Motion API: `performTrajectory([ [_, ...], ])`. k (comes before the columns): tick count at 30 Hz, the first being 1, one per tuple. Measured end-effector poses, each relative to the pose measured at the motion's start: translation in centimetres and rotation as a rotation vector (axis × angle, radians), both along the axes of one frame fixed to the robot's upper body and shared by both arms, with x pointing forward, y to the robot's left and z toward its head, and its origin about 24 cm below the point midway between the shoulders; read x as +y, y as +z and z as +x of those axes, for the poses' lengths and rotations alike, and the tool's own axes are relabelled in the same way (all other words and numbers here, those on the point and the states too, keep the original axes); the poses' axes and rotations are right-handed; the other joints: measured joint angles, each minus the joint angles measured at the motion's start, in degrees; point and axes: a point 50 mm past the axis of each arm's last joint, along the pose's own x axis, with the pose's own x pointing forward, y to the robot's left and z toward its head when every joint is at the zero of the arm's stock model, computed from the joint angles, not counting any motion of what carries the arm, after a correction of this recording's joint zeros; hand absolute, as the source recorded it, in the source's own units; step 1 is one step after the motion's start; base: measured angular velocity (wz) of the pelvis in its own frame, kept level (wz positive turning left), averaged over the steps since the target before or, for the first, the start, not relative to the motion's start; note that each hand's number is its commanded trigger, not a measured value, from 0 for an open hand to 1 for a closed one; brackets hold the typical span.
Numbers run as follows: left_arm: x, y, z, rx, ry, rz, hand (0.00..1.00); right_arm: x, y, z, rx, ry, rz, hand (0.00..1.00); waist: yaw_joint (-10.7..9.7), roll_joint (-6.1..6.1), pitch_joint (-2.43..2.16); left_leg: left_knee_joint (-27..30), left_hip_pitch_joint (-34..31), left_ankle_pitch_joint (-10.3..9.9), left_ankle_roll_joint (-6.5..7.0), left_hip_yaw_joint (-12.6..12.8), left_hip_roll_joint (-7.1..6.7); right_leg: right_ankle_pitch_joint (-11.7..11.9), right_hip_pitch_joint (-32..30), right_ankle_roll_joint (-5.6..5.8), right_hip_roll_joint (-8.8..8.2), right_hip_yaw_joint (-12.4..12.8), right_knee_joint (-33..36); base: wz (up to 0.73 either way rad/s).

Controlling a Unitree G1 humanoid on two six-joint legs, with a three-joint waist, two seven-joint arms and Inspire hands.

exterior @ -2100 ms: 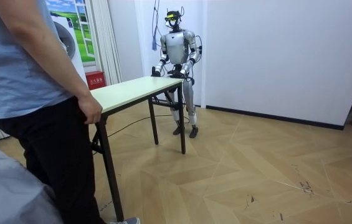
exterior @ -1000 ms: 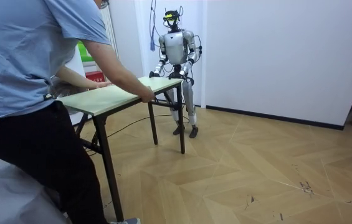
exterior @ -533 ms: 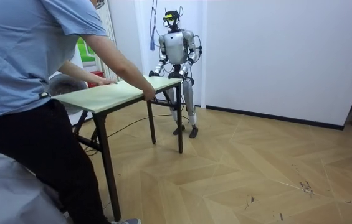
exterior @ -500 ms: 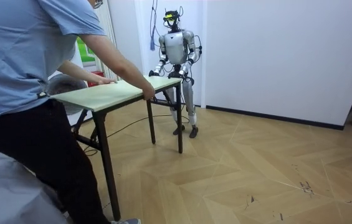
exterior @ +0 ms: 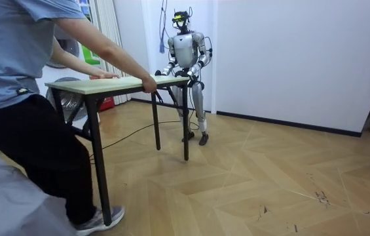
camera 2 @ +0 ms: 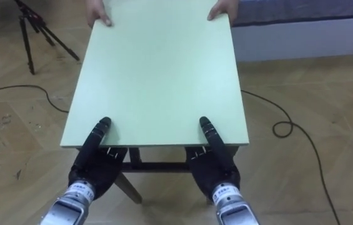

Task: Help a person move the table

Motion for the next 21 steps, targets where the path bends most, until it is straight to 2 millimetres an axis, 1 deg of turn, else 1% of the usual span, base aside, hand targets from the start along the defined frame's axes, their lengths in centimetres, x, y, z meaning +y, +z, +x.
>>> performTrajectory([
  [2, 0.0, 0.1, -0.3, -0.004, 0.005, -0.007, 1.00, 0.1, 0.0, -0.1, -0.005, 0.002, 0.001, 1.00, -0.01, -0.10, -0.30, -0.10, 0.24, 0.00, 0.00, -0.06, 0.04, 0.01, 0.18, -0.01, 0.04, 0.18, 0.02, -0.08],
  [4, -0.2, 0.2, -0.6, -0.007, 0.006, -0.022, 1.00, 0.1, 0.2, -0.5, -0.012, -0.008, 0.004, 1.00, 0.03, -0.16, -0.31, -0.39, 0.82, 0.00, 0.00, -0.05, 0.08, 0.01, 0.94, -0.01, 0.13, 0.53, -0.02, -0.02],
  [5, -0.2, 0.2, -0.9, -0.010, 0.007, -0.031, 1.00, 0.1, 0.2, -0.7, -0.020, -0.006, 0.011, 1.00, 0.21, -0.32, -0.50, -0.41, 1.18, 0.00, -0.01, -0.07, 0.09, 0.01, 1.35, -0.01, 0.18, 0.76, -0.01, 0.00],
  [6, -0.2, 0.3, -1.0, -0.016, 0.008, -0.036, 1.00, 0.2, 0.4, -1.0, -0.032, -0.005, 0.018, 1.00, 0.46, -0.52, -0.51, -0.42, 1.39, 0.00, -0.01, -0.10, 0.10, 0.01, 1.54, -0.01, 0.23, 1.15, -0.04, 0.00],
  [8, -0.3, 0.4, -1.2, -0.027, 0.006, -0.040, 1.00, 0.1, 0.5, -1.4, -0.050, -0.010, 0.024, 1.00, 0.71, -0.58, -0.50, -0.44, 1.40, -0.01, -0.01, -0.13, 0.08, 0.01, 1.55, 0.00, 0.24, 1.24, -0.10, 0.00],
  [12, -0.4, 0.3, -2.2, -0.036, 0.002, -0.049, 1.00, 0.2, 0.2, -2.3, -0.058, -0.011, 0.029, 1.00, 0.79, -0.76, -0.42, -0.45, 1.64, -0.01, -0.01, -0.16, 0.00, 0.02, 1.82, 0.01, 0.06, 1.25, -0.15, 0.01],
  [15, -0.2, 0.3, -2.3, -0.041, 0.013, -0.037, 1.00, 0.5, 0.2, -2.4, -0.062, -0.009, 0.025, 1.00, 0.88, -1.12, -0.18, -0.45, 1.62, -0.01, 0.00, -0.16, -0.01, 0.02, 1.81, 0.02, 0.07, 1.20, -0.20, 0.05],
  [18, -0.1, 0.2, -2.4, -0.038, 0.014, -0.033, 1.00, 0.5, 0.2, -2.5, -0.066, -0.007, 0.016, 1.00, 0.89, -1.15, -0.15, -0.44, 1.38, -0.01, 0.00, -0.16, 0.02, 0.23, 1.77, 0.38, 0.05, 1.23, -1.02, 0.01],
  [21, -0.1, 0.2, -2.5, -0.035, 0.015, -0.036, 1.00, 0.4, 0.2, -2.5, -0.066, -0.007, 0.014, 1.00, 0.84, -1.12, -0.13, -0.43, 1.36, -0.01, 0.00, -0.12, 0.02, 0.24, 1.75, 0.38, 0.05, 1.27, -1.05, 0.00],
])
